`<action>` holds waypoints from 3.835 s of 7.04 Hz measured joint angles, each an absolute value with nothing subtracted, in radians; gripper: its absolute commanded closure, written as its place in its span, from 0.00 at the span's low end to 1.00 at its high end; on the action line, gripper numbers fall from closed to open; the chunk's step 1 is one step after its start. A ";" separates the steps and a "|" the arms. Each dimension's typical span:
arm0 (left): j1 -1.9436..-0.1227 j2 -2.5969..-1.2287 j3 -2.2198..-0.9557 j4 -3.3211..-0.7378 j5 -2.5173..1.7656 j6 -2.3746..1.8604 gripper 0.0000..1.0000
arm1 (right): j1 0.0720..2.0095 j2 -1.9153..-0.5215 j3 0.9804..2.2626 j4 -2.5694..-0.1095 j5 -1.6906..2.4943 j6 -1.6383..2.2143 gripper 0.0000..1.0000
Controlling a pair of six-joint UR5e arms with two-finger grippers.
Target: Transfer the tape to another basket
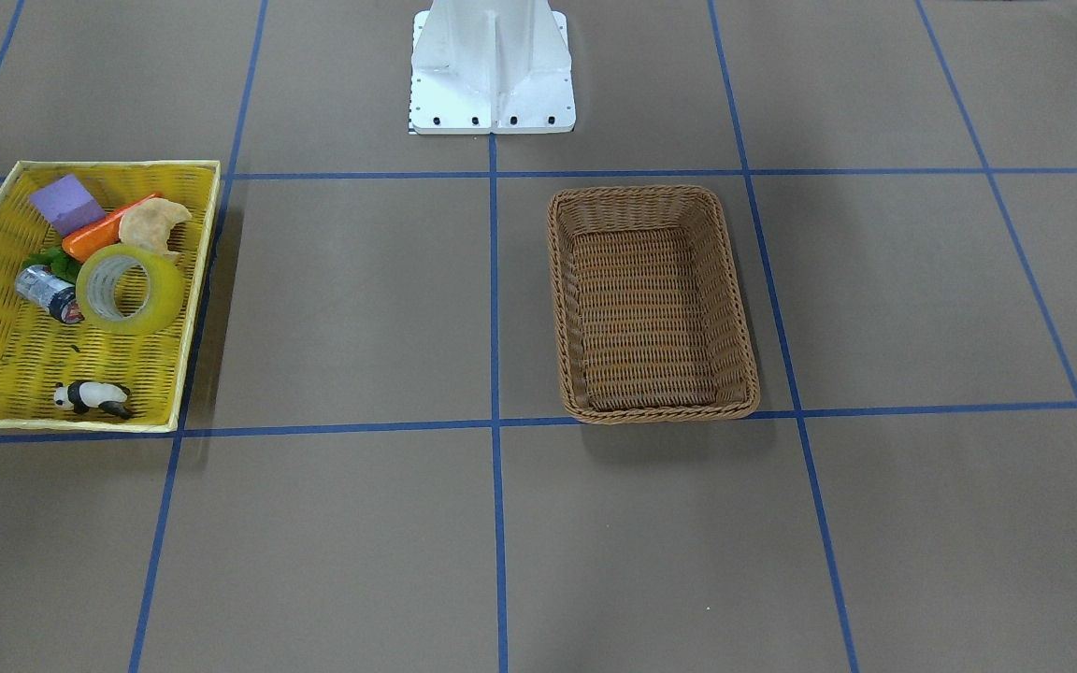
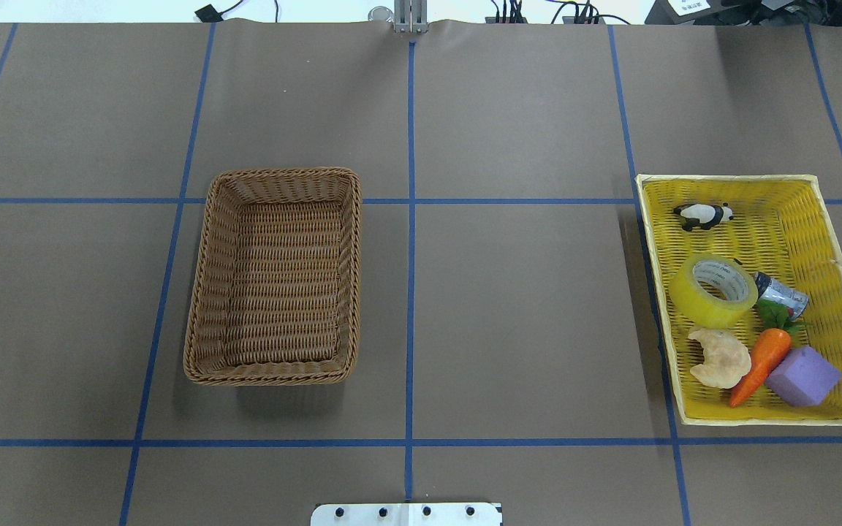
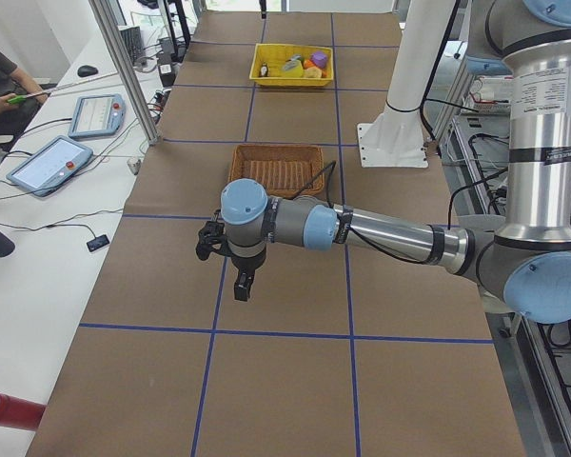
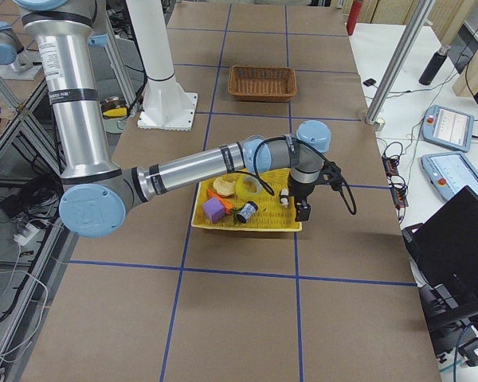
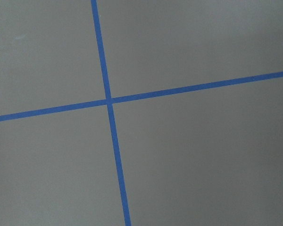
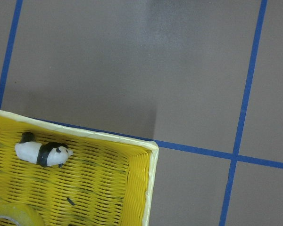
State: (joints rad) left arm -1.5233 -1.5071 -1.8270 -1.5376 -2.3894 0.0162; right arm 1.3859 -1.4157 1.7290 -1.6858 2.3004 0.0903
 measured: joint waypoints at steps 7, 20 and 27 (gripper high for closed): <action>-1.523 -1.502 -1.829 -1.537 -2.393 0.009 0.02 | 1.281 -1.423 1.786 -1.682 2.323 0.087 0.00; -1.522 -1.500 -1.832 -1.539 -2.401 0.005 0.02 | 1.044 -1.454 1.573 -1.201 2.452 0.086 0.36; -1.523 -1.499 -1.832 -1.537 -2.401 0.005 0.02 | 1.009 -1.471 1.558 -1.212 2.474 0.084 0.66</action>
